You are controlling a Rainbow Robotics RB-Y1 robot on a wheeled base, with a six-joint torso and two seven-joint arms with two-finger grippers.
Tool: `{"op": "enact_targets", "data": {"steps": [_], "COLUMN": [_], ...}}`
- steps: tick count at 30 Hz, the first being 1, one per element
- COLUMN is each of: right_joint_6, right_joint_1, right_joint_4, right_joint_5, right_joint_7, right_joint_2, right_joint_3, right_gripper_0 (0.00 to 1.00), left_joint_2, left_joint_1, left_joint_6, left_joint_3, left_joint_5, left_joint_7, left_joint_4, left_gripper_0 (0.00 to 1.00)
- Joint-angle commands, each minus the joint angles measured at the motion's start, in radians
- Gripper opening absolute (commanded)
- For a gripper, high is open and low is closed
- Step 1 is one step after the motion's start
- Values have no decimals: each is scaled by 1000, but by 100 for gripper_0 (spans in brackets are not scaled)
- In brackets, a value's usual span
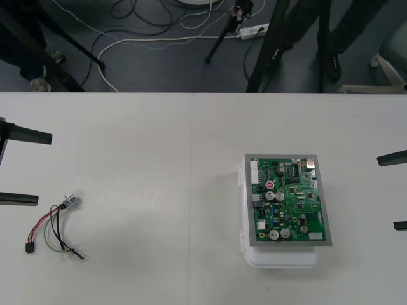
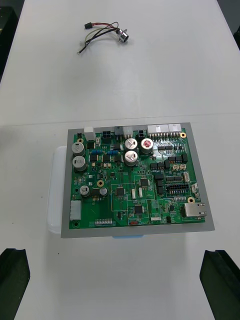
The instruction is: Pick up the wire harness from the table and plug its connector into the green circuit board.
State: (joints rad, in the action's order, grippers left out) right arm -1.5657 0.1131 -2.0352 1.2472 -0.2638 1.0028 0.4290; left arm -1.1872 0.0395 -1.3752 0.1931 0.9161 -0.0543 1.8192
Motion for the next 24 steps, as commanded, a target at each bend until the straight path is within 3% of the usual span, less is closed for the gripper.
{"op": "enact_targets", "data": {"steps": [1, 24], "right_joint_6": [-5, -5], "right_joint_1": [13, 13], "right_joint_4": [-10, -10], "right_joint_5": [-14, -14], "right_joint_7": [9, 9], "right_joint_2": [4, 4], "right_joint_3": [-12, -12], "right_gripper_0": [100, 100], "left_joint_2": [-37, -37], "left_joint_1": [20, 20], "left_joint_6": [-33, -33], "left_joint_3": [20, 20], "left_joint_5": [-14, -14], "left_joint_7": [-55, -55], "left_joint_4": [23, 23], "left_gripper_0": [100, 100]}}
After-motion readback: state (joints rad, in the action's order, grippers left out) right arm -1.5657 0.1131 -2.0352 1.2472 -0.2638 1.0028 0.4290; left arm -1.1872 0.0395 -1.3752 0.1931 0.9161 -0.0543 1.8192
